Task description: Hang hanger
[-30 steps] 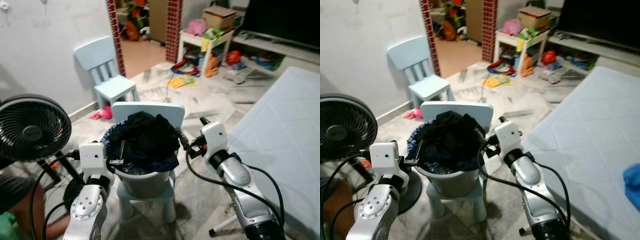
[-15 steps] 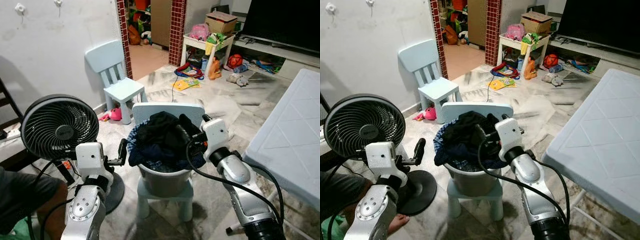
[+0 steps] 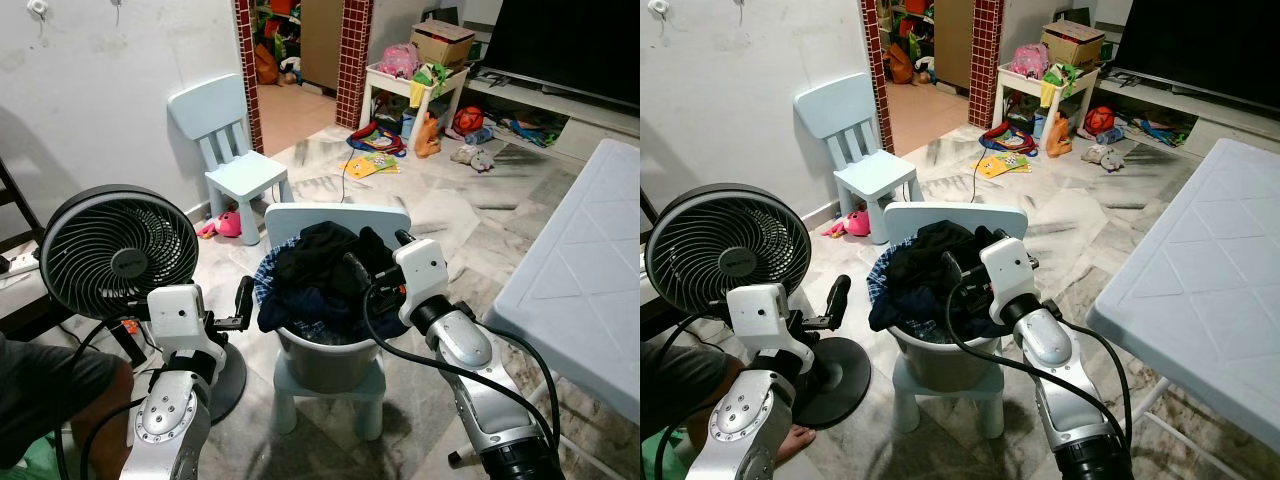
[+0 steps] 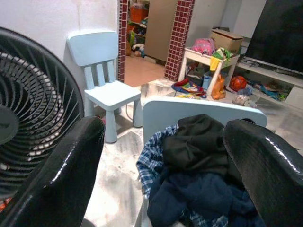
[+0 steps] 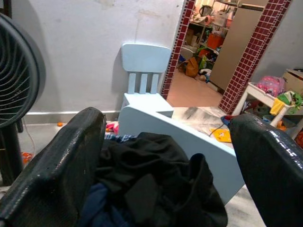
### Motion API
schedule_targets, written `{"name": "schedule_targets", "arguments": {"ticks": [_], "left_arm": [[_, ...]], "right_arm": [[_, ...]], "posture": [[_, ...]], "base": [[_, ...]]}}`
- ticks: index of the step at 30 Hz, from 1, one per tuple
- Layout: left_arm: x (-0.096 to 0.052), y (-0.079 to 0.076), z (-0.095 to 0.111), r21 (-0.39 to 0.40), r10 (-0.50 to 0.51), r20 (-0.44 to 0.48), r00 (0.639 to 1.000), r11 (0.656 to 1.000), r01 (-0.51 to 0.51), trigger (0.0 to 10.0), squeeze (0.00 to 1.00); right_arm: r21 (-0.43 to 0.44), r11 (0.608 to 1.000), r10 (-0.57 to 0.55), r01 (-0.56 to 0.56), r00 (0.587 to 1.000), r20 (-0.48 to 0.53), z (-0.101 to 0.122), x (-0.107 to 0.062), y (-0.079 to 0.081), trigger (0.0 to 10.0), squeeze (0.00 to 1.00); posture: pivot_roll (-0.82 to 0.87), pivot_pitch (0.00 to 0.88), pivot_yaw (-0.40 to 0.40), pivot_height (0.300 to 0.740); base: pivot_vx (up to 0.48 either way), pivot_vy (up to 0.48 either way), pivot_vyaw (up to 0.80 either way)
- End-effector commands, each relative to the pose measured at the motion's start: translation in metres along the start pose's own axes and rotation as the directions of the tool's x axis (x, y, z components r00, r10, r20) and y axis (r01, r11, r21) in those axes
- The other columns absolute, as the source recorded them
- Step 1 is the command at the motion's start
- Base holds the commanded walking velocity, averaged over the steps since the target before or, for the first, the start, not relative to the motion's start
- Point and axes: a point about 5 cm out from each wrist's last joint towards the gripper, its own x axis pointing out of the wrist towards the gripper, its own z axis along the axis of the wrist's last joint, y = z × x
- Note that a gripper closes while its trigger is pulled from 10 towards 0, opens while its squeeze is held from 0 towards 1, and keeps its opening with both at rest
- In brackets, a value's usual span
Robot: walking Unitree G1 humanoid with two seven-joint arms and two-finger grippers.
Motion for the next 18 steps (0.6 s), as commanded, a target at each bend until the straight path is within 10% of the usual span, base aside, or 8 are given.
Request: {"name": "schedule_targets", "arguments": {"ticks": [1,18], "left_arm": [[0.0004,-0.0008,0.0049,0.002,-0.012,0.022,1.000,1.000,0.012,10.0,0.00],[0.0021,-0.0029,0.0043,0.000,-0.022,0.022,1.000,1.000,0.022,10.0,0.00]], "right_arm": [[-0.014,1.000,-0.003,0.004,1.000,0.027,0.0071,0.0018,-0.0025,10.0,0.00],[-0.027,1.000,-0.005,0.006,1.000,0.029,0.0078,0.0044,-0.0037,10.0,0.00]], "posture": [[-0.02,0.000,0.005,0.740],[-0.02,0.000,0.003,0.740]], "base": [[0.244,0.000,0.00],[0.261,0.000,0.00]]}}
